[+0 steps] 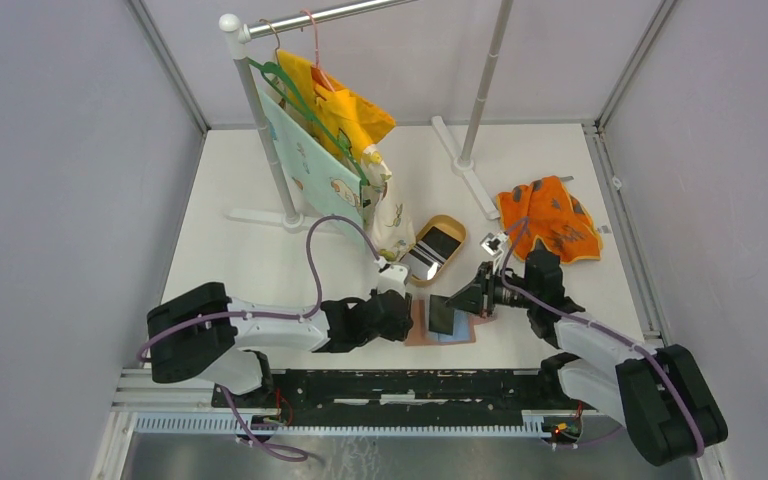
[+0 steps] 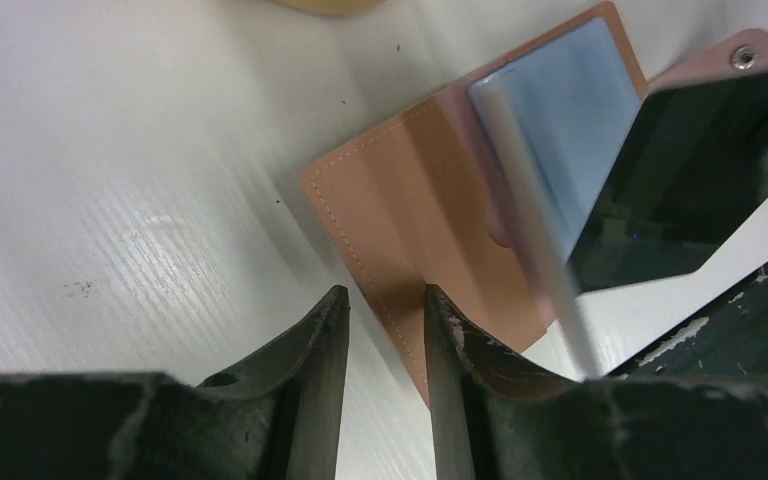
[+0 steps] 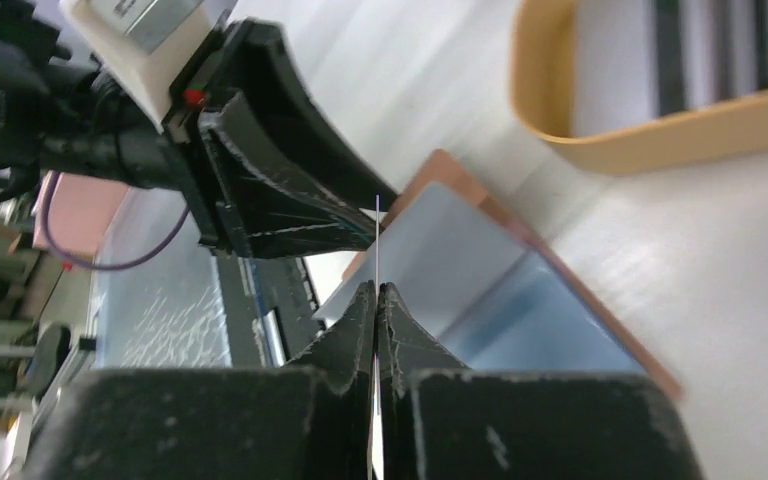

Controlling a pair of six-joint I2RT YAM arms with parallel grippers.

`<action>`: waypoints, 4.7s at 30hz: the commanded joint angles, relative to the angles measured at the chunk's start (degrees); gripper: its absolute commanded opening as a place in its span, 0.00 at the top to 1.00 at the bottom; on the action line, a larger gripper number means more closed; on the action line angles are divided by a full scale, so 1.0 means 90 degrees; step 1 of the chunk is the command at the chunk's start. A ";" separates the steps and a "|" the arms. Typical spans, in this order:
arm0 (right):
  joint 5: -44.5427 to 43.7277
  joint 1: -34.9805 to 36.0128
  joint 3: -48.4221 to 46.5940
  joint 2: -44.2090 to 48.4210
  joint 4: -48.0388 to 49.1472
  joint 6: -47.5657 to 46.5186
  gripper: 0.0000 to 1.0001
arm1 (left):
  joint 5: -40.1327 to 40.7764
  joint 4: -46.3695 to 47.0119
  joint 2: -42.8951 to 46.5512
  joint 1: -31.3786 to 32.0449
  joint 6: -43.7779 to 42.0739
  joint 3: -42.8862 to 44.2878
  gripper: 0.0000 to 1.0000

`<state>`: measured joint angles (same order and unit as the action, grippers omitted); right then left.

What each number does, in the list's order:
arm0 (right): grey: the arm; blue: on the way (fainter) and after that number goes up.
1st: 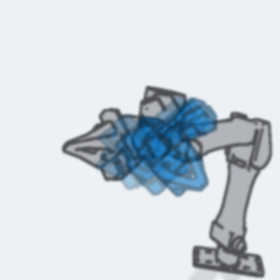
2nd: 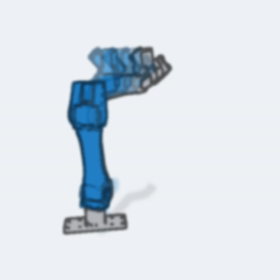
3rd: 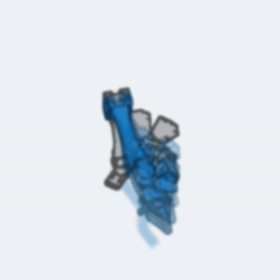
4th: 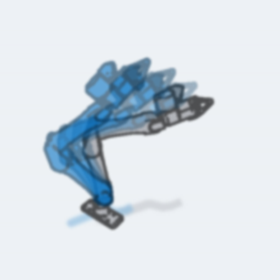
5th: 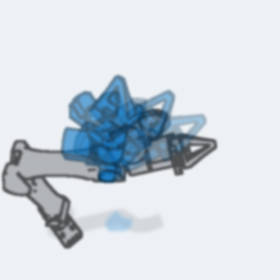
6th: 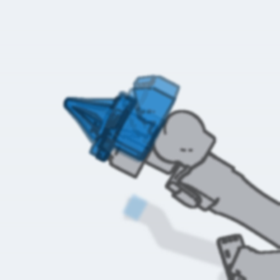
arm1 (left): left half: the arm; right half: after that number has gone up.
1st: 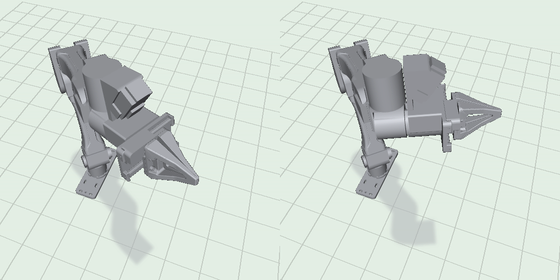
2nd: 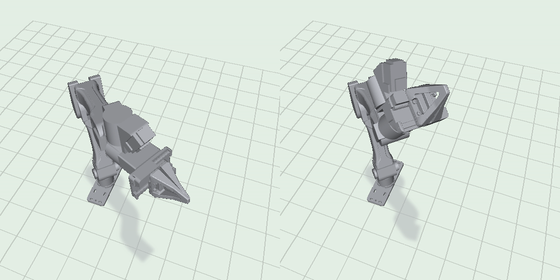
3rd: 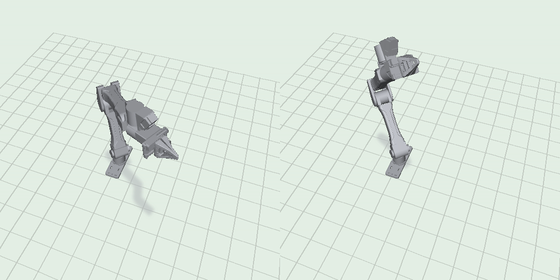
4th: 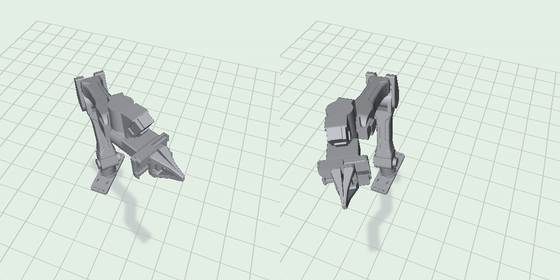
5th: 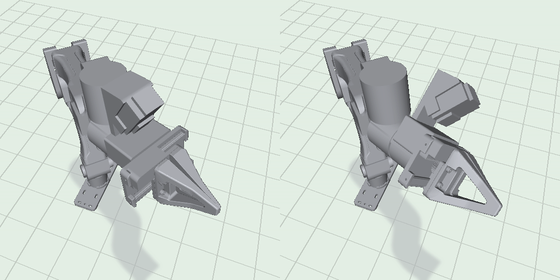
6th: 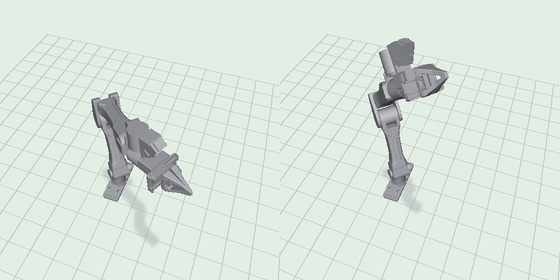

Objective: Put the credit cards into the card holder
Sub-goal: Open the card holder at the center of the board.

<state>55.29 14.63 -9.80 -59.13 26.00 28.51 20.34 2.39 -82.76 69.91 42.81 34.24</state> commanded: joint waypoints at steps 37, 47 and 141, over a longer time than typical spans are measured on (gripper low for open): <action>-0.0972 0.0660 -0.1131 -0.0685 -0.0184 -0.1214 1.00 | -0.0075 0.0717 -0.0815 -0.0110 0.0333 0.0301 0.87; 0.0019 0.0270 -0.1105 -0.0537 0.0037 -0.1291 1.00 | -0.0612 0.1359 -0.0551 -0.0255 0.0206 -0.0107 0.87; 0.0286 0.0951 -0.2711 -0.1749 -0.4040 -0.7419 0.28 | -0.5232 0.7317 -0.2166 -0.2220 -0.0044 -0.1413 0.98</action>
<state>61.45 22.79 -33.30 -80.34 -6.66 -27.62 -27.11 64.49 -102.50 50.41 46.30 21.17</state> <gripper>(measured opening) 0.675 0.033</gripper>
